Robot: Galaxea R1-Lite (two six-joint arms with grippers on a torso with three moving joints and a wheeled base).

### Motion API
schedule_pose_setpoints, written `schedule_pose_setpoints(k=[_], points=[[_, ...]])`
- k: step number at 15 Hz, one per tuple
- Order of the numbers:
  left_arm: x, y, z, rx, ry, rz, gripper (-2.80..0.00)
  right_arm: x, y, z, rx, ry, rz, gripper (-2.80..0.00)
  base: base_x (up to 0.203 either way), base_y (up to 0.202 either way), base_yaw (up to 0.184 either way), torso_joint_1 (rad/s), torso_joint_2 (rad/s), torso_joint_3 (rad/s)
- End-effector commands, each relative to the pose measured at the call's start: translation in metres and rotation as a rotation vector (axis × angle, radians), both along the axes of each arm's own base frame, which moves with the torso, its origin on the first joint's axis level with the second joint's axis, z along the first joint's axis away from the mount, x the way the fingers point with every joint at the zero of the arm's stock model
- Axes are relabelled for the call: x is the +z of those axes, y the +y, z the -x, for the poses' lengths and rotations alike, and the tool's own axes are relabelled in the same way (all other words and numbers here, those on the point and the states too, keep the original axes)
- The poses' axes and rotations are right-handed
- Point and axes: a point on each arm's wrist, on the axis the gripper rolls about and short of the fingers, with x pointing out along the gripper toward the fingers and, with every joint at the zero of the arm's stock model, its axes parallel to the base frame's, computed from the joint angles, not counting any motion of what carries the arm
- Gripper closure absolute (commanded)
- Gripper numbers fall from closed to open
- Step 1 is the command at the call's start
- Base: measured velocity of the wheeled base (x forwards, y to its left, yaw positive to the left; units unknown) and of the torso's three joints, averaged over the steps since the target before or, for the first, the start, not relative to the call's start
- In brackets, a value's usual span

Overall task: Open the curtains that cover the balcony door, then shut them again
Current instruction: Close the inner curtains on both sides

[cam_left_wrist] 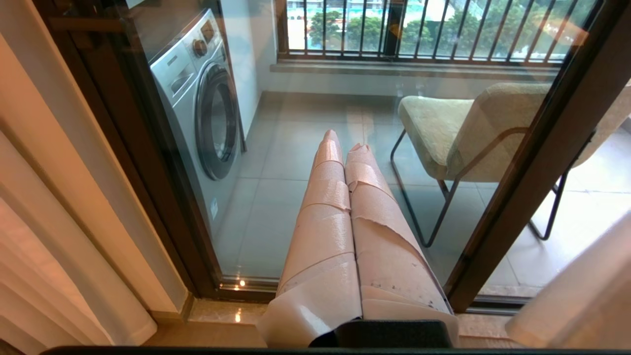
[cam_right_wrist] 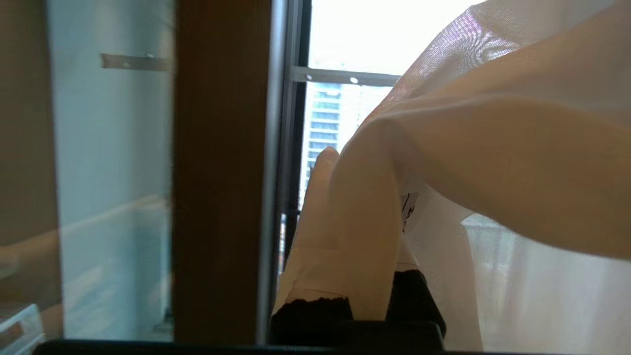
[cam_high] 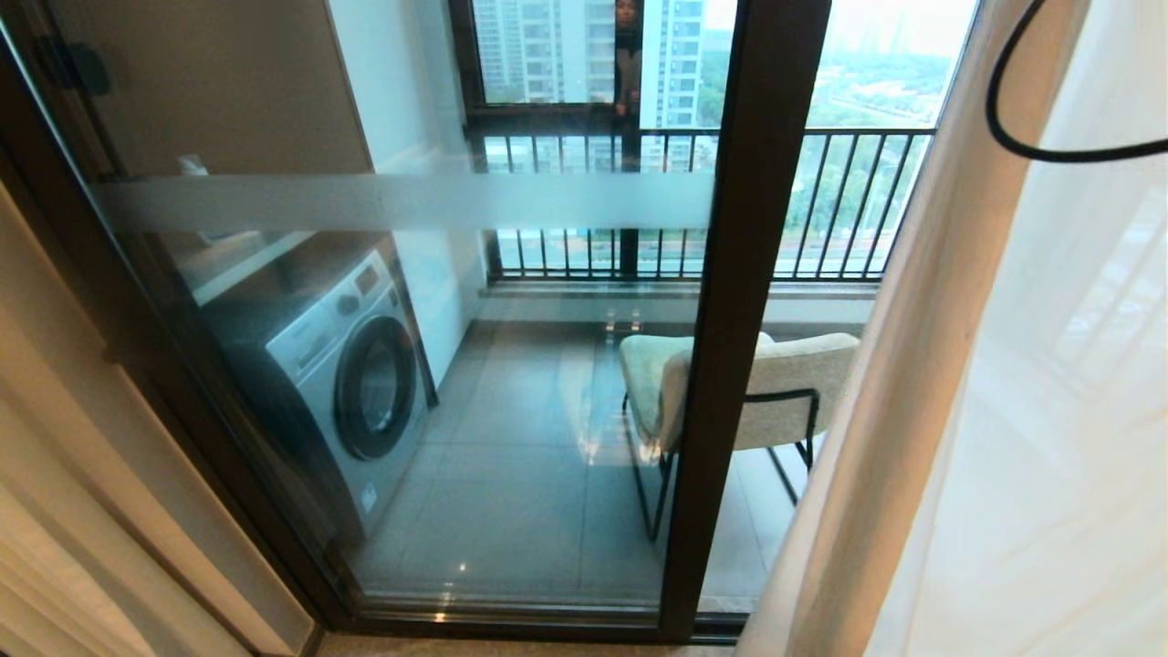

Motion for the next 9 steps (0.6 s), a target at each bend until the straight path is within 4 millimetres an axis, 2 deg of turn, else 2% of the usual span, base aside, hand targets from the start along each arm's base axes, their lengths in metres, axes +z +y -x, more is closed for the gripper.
schedule_pose_setpoints(k=[1,3,5,7,9], points=[[0.0,0.0,0.0,0.001,-0.001,0.0,0.0,-0.014,0.039,-0.032,0.064,0.015,0.028,0.0,0.0,0.0,0.0,0.0,0.0,0.0],[0.0,0.0,0.0,0.001,0.0,0.0,0.0,-0.029,0.07,-0.043,0.104,0.019,0.072,0.0,0.0,0.0,0.0,0.0,0.0,0.0],[0.0,0.0,0.0,0.001,-0.001,0.0,0.0,-0.037,0.09,-0.046,0.128,0.004,0.092,0.0,0.0,0.0,0.0,0.0,0.0,0.0],[0.0,0.0,0.0,0.001,-0.001,0.0,0.0,-0.053,0.123,-0.049,0.179,0.004,0.129,0.0,0.0,0.0,0.0,0.0,0.0,0.0],[0.0,0.0,0.0,0.001,-0.001,0.0,0.0,-0.063,0.144,-0.049,0.209,-0.008,0.142,0.0,0.0,0.0,0.0,0.0,0.0,0.0]])
